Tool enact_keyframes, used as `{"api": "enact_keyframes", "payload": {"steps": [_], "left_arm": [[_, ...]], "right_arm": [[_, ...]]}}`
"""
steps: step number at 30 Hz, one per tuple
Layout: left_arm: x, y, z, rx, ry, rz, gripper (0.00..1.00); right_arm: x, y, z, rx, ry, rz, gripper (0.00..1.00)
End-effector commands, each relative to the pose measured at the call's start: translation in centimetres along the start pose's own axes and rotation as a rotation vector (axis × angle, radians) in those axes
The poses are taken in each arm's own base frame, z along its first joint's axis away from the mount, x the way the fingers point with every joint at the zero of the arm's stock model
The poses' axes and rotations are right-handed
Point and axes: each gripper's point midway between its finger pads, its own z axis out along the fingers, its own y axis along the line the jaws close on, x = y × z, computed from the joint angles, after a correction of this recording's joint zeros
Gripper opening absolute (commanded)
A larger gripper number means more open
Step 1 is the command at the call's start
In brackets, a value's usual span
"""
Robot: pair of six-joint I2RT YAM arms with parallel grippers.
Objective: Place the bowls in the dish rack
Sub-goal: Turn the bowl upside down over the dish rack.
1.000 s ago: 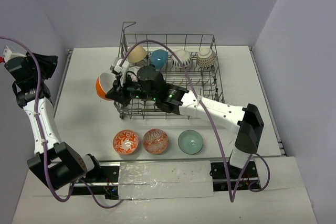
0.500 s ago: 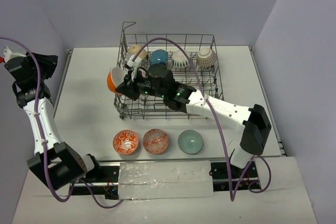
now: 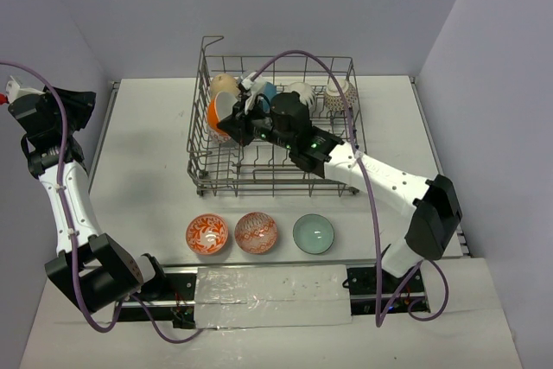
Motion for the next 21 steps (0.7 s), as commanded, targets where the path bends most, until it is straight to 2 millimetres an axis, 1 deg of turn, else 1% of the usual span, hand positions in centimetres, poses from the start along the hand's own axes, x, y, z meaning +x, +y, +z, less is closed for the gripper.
{"api": "enact_keyframes", "payload": {"steps": [1,6,7,8,9,10,13,17,18,21], "left_arm": [[-0.8,-1.6,-0.6,0.057,-0.028,0.016,0.36],[-0.8,-1.6,-0.6,0.058,-0.026,0.018,0.36],[-0.8,-1.7,-0.6,0.056,-0.027,0.019,0.36],[-0.8,-1.7,-0.6,0.056,-0.027,0.019,0.36],[-0.8,-1.7,-0.6,0.058,-0.027,0.018,0.36],[-0.8,-1.7,-0.6,0.061,-0.025,0.017,0.36],[-0.8,-1.8,-0.7,0.063,-0.027,0.016,0.36],[-0.7,-1.7,-0.6,0.062,-0.024,0.015,0.36],[-0.7,-1.7,-0.6,0.062,-0.024,0.015,0.36],[-0.7,-1.8,-0.6,0.063,-0.023,0.017,0.36]], "right_arm": [[-4.3,0.1,-1.0,-0.005,-0.130,0.007,0.00],[-3.6,-0.6,-0.8,-0.024,-0.118,0.070,0.00],[-4.0,-0.8,-1.1,-0.034,-0.132,0.091,0.00],[-4.2,-1.1,-1.3,-0.038,-0.139,0.104,0.00],[-3.9,-1.3,-1.4,-0.043,-0.136,0.118,0.00],[-4.3,-1.5,-1.7,-0.056,-0.147,0.138,0.00],[-4.7,-1.9,-2.1,-0.067,-0.155,0.172,0.00],[-4.7,-2.5,-2.5,-0.066,-0.158,0.202,0.00],[-5.0,-2.9,-2.6,-0.063,-0.172,0.215,0.00],[-4.5,-3.3,-2.9,-0.079,-0.175,0.271,0.00]]}}
